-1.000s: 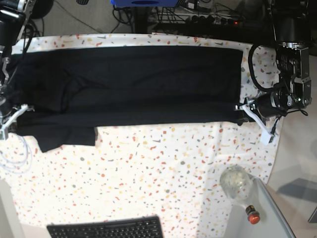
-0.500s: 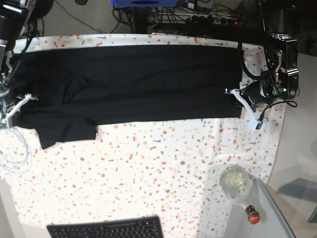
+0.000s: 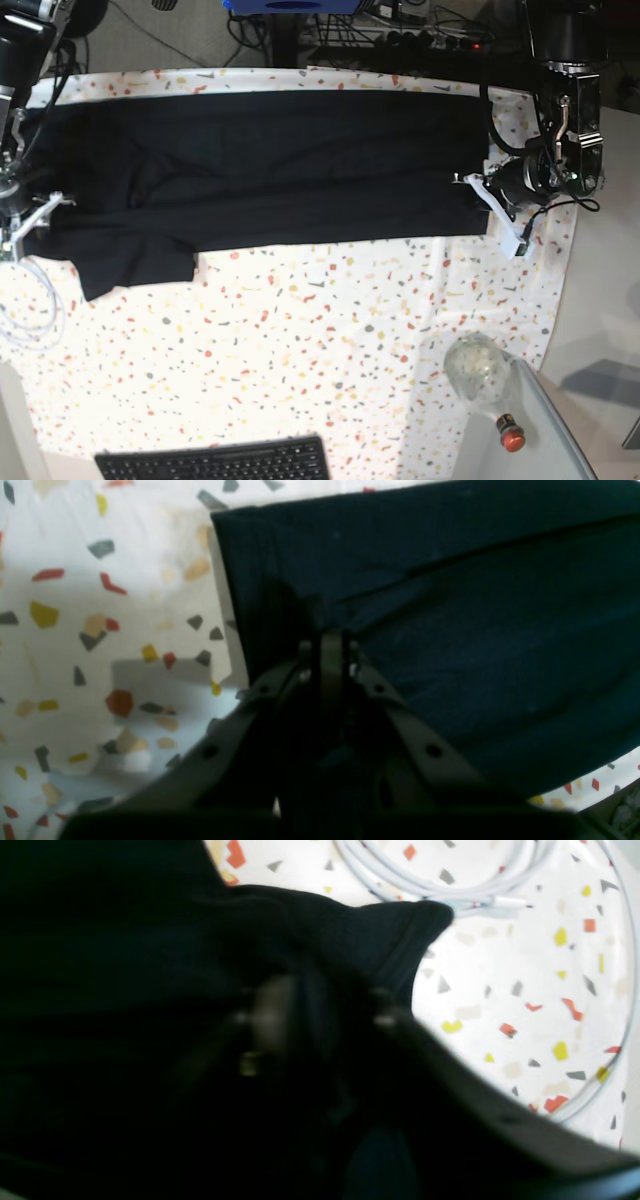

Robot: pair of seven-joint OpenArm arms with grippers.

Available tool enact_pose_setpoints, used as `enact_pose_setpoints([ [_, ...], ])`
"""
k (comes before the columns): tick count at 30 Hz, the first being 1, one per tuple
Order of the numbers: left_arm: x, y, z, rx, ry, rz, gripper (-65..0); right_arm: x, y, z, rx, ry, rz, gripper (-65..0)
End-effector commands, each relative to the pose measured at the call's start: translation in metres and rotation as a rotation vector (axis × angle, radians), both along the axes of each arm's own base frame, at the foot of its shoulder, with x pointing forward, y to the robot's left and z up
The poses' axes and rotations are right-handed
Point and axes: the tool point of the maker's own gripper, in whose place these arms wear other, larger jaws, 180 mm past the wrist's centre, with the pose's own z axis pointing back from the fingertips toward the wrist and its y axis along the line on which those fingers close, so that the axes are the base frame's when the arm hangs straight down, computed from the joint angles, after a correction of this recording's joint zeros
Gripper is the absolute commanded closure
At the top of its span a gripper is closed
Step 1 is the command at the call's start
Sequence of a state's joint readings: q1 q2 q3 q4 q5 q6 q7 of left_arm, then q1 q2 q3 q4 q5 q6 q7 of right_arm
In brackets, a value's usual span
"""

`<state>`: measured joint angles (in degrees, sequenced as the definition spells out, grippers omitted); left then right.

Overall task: Layout the t-shirt on the table in an organized manner, then fold the t-shirt properly
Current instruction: 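Lift the hem with both grippers and fold it toward the collar edge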

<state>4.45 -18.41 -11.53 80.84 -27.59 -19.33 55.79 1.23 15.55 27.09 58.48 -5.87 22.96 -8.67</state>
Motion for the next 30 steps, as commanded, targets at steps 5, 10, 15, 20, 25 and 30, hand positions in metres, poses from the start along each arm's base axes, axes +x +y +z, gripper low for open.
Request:
enact_pose_setpoints([
  [5,0.006,0.009,0.009,0.019,-0.030,0.005,0.0,0.013,-0.036,0.049,-0.021,-0.178,-0.144,-37.1],
  [10,0.009,0.010,0.011,0.019,-0.038,0.010,-16.6,0.018,-0.038,0.079,-0.045,-0.266,-0.164,-37.2],
  [15,0.019,0.014,0.030,0.043,-0.096,-0.010,-43.8,0.020,-0.040,0.081,-0.051,-0.228,-0.165,-37.1],
  [20,0.023,-0.002,0.071,0.063,-0.224,-0.059,-52.2,0.031,-0.039,0.086,-0.042,-0.245,-0.167,-34.5],
  [25,-0.005,-0.035,0.060,-0.012,-0.204,-0.045,-5.8,0.052,-0.034,0.074,0.030,-0.237,-0.187,0.0],
  [30,-0.032,-0.034,0.029,-0.034,-0.102,-0.014,0.0,0.060,-0.035,0.057,0.082,-0.197,-0.206,0.0],
])
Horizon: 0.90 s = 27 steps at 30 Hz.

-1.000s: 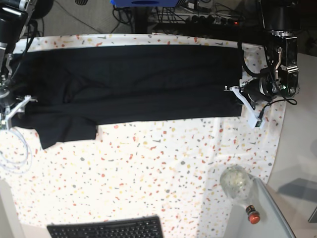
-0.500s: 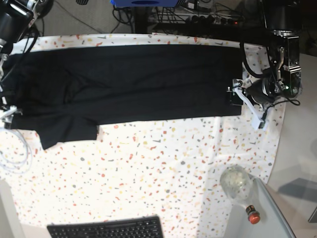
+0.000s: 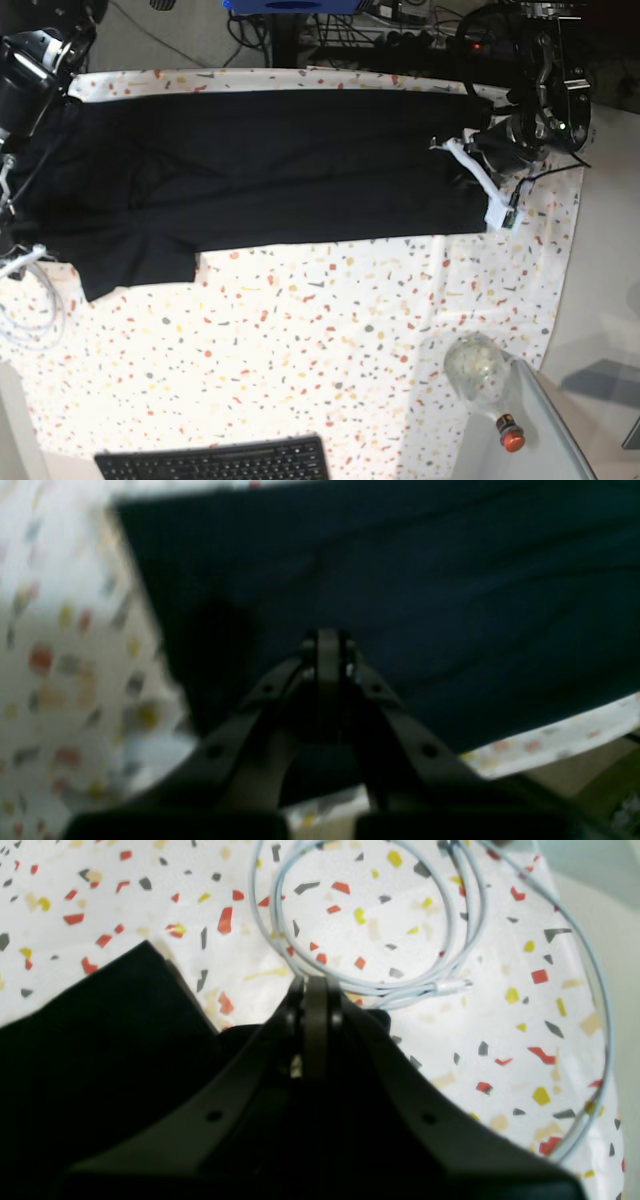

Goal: Layout the t-shirt on the table in an organized manner, then fold the t-shirt properly

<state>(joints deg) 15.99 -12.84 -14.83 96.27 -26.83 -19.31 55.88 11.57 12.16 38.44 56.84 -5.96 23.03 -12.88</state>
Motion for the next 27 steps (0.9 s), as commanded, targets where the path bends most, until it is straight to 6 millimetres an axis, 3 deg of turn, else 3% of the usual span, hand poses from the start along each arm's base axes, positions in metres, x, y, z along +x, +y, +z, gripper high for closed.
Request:
enact_pose_setpoints([
  [1,0.004,0.005,0.004,-0.002,-0.024,0.012,0.0,0.012,-0.012,0.017,-0.019,-0.054,-0.016,0.0],
  [4,-0.004,0.017,-0.009,0.016,0.026,0.022,0.0,0.014,-0.005,-0.001,0.036,-0.016,-0.021,0.0],
  [8,-0.004,0.032,-0.028,0.018,0.047,0.066,0.0,0.002,-0.015,-0.021,0.065,0.047,-0.040,0.0],
  [10,-0.009,0.045,-0.044,0.057,0.071,0.081,0.0,0.002,-0.013,-0.025,0.075,0.048,-0.044,0.0],
  [14,0.001,0.067,-0.063,0.131,0.089,0.100,0.0,0.000,-0.013,-0.033,0.083,0.023,-0.049,0.0],
  [19,0.025,0.076,-0.064,0.139,0.082,0.121,0.0,0.000,-0.013,-0.036,0.098,0.028,-0.056,0.0],
  [24,0.050,0.080,-0.046,0.145,0.025,0.120,0.0,0.002,-0.018,-0.032,0.087,0.020,-0.058,0.0],
  [27,0.054,0.079,-0.035,0.156,-0.009,0.111,0.0,0.014,-0.029,0.001,0.016,-0.052,-0.046,0.0],
])
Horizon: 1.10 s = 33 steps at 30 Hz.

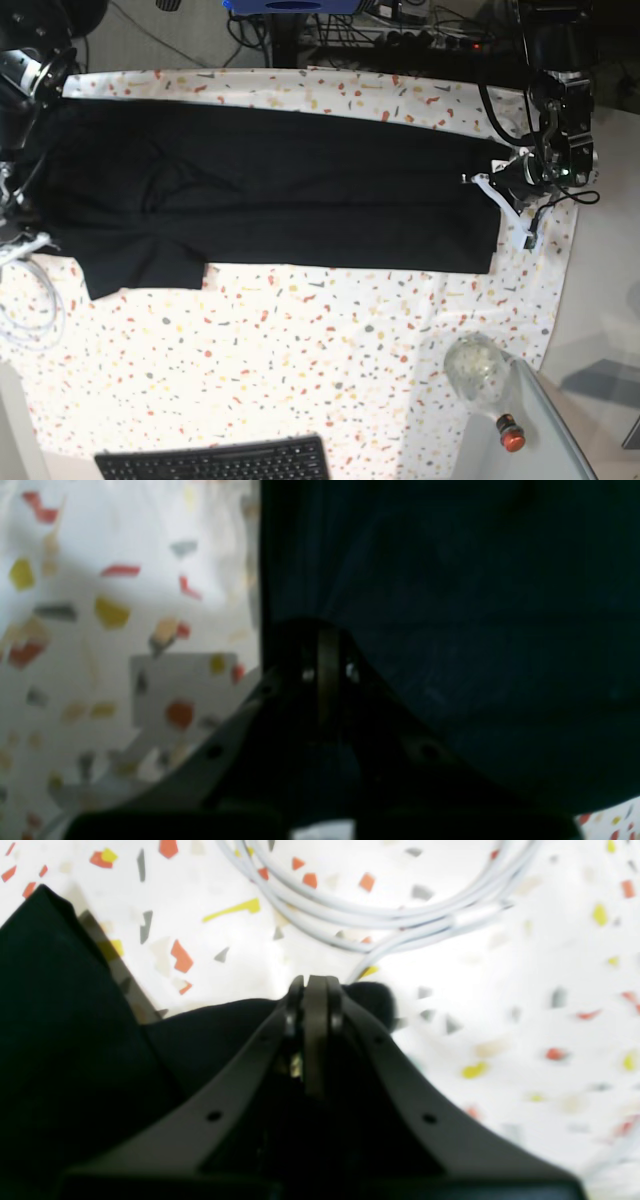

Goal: Layout the t-shirt on the table in an organized manner, then fold the t-shirt properly

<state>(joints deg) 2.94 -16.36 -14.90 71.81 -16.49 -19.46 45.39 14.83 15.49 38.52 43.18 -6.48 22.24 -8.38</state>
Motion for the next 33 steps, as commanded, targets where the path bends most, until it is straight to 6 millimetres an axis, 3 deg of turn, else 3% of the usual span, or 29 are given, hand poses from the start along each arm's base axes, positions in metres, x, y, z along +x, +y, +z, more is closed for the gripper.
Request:
enact_pose_setpoints([
  [1,0.010,0.008,0.012,0.022,-0.038,0.001,0.0,0.020,-0.026,0.046,-0.087,-0.121,-0.007,0.0],
  [2,0.006,0.009,0.012,0.025,-0.019,0.000,0.0,0.020,-0.030,0.063,-0.131,-0.140,0.004,0.0],
  [6,0.007,0.006,0.022,0.038,-0.035,-0.019,0.0,0.033,-0.008,0.109,-0.181,-0.172,0.027,0.0],
  [9,0.009,0.005,0.028,0.044,-0.054,-0.028,0.0,0.056,0.034,0.109,-0.158,-0.094,0.155,0.0],
  [10,0.009,0.004,0.029,0.044,-0.055,-0.029,0.0,0.061,0.048,0.104,-0.145,-0.068,0.201,-5.9],
  [13,0.011,0.006,0.037,0.051,-0.082,-0.028,0.0,0.074,0.082,0.087,-0.089,-0.032,0.281,-34.8],
  [14,0.007,0.012,0.039,0.055,-0.085,-0.008,0.0,0.078,0.091,0.083,-0.071,-0.025,0.293,-41.9],
  [15,0.004,0.019,0.043,0.060,-0.098,0.012,0.0,0.080,0.095,0.077,-0.058,-0.008,0.303,-44.9],
  [23,-0.025,0.077,0.065,0.101,-0.136,0.066,0.0,0.088,0.114,0.040,0.075,0.079,0.303,-38.6],
  [28,-0.036,0.091,0.067,0.111,-0.134,0.096,0.0,0.091,0.113,0.025,0.108,0.087,0.230,-38.6],
  [33,-0.038,0.089,0.065,0.111,-0.125,0.091,0.0,0.092,0.111,0.022,0.099,0.065,0.204,-38.4],
])
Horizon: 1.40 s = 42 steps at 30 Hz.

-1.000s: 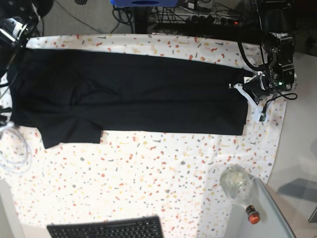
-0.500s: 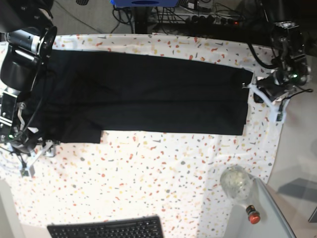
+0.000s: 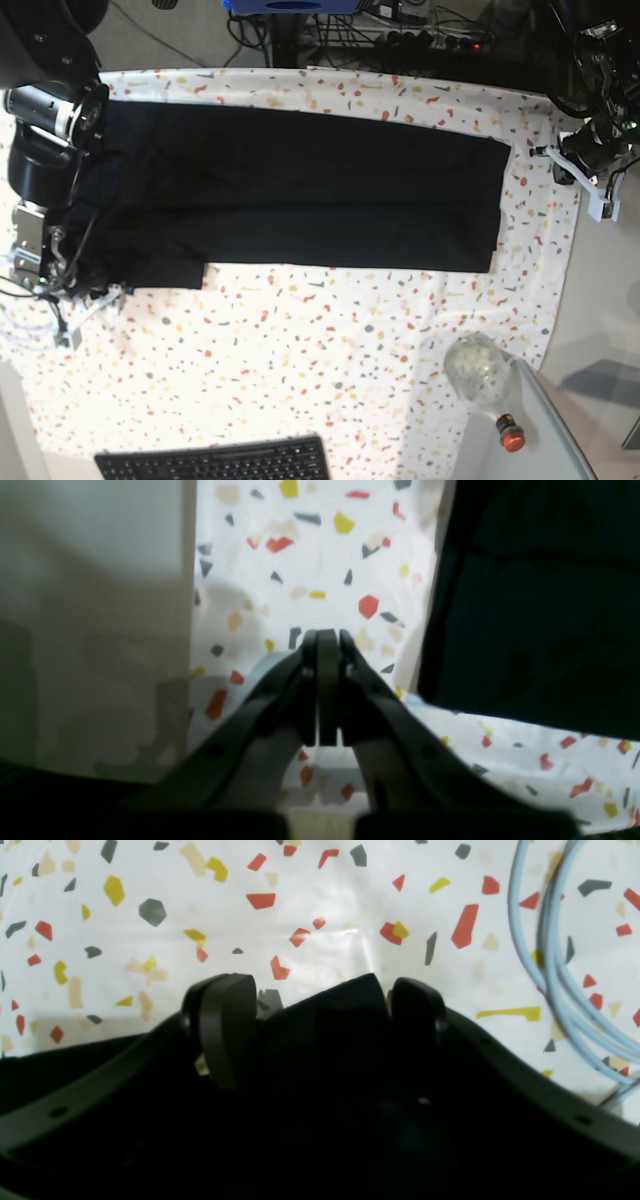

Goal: Layout the t-shirt on the table in an organized manner, then fold the t-shirt properly

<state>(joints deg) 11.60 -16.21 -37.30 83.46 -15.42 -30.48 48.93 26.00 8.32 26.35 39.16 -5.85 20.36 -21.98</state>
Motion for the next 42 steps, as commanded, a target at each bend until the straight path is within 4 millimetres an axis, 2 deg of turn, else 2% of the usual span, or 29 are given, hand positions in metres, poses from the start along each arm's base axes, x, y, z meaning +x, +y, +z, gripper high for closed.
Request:
enact_pose_setpoints([
  [1,0.010,0.004,0.012,0.017,-0.042,-0.017,0.0,0.023,-0.010,0.025,-0.015,-0.079,-0.015,-38.3],
  [3,0.010,0.004,0.012,0.017,-0.042,-0.017,0.0,0.023,-0.011,0.025,-0.014,-0.079,-0.017,-37.8],
  [5,0.010,0.005,0.013,0.017,-0.043,-0.016,0.0,0.023,-0.010,0.024,-0.016,-0.076,-0.015,-32.3],
  [8,0.011,0.005,0.012,0.014,-0.043,-0.013,0.0,0.021,-0.010,0.022,-0.017,-0.072,-0.013,-16.2],
  [10,0.009,0.006,0.008,0.007,-0.035,-0.006,0.0,0.020,-0.010,0.022,-0.016,-0.070,-0.015,-2.6],
  [11,0.008,0.006,0.007,0.003,-0.031,-0.001,0.0,0.020,-0.011,0.022,-0.015,-0.071,-0.017,0.0],
  [17,0.005,0.007,0.003,-0.005,-0.020,0.008,0.0,0.017,-0.011,0.021,-0.016,-0.047,-0.015,0.0],
  [21,0.005,0.007,0.003,-0.005,-0.020,0.008,0.0,0.020,-0.030,0.046,-0.048,-0.132,-0.064,0.0],
  [24,0.005,0.007,0.002,-0.006,-0.019,0.009,0.0,0.023,-0.035,0.058,-0.031,-0.181,-0.114,0.0],
  [25,0.005,0.007,0.002,-0.006,-0.019,0.009,0.0,0.023,-0.037,0.059,-0.030,-0.182,-0.119,-1.5],
  [28,0.005,0.007,0.002,-0.006,-0.018,0.006,0.0,0.021,-0.034,0.053,-0.022,-0.165,-0.115,-36.0],
  [30,0.005,0.006,0.002,-0.007,-0.018,0.004,0.0,0.020,-0.029,0.044,-0.003,-0.141,-0.112,-55.2],
  [31,0.006,0.005,0.002,-0.008,-0.018,0.003,0.0,0.018,-0.025,0.038,0.010,-0.125,-0.111,-62.6],
  [32,0.006,0.006,0.001,-0.007,-0.017,0.003,0.0,0.018,-0.022,0.033,0.023,-0.111,-0.108,-65.0],
  [34,0.006,0.006,0.001,-0.007,-0.017,0.003,0.0,0.017,-0.015,0.024,0.048,-0.082,-0.103,-65.0],
  [35,0.005,0.007,0.002,-0.006,-0.018,0.006,0.0,0.016,-0.018,0.022,0.048,-0.074,-0.105,-65.0],
  [42,0.004,0.007,0.002,-0.006,-0.018,0.009,0.0,0.019,-0.020,0.025,0.049,-0.097,-0.114,-65.0],
])
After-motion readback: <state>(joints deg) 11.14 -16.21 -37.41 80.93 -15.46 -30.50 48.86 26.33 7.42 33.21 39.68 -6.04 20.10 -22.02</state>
